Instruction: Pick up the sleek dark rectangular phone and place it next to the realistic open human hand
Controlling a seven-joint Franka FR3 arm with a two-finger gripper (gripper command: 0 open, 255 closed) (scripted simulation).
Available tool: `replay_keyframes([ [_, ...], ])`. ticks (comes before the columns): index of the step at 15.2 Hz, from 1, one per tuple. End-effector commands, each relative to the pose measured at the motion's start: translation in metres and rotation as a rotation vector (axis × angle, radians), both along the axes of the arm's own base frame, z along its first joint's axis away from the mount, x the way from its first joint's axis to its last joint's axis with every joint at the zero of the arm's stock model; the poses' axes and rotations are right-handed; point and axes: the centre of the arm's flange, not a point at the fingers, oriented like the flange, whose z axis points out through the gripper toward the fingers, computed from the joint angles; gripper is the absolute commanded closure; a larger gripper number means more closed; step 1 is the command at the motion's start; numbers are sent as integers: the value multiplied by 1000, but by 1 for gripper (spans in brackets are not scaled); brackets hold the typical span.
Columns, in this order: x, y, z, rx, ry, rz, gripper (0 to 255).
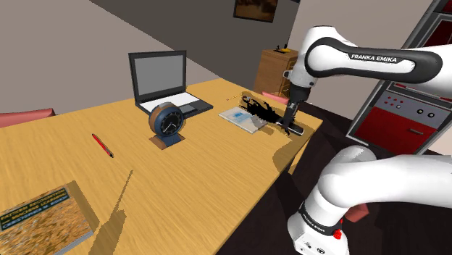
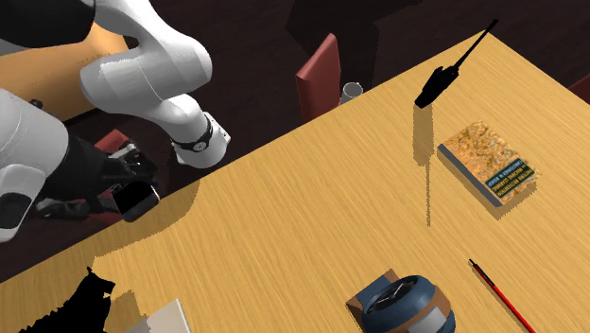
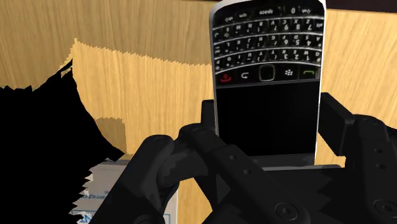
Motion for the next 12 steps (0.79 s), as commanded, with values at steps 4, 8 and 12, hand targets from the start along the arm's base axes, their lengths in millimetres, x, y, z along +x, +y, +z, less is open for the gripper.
replay_keyframes([
  [4,-20,-60,-2,-1,1,2,255],
  [8,-34,-103,-7,-1,1,2,255],
  [12,-34,-103,-28,-1,1,2,255],
])
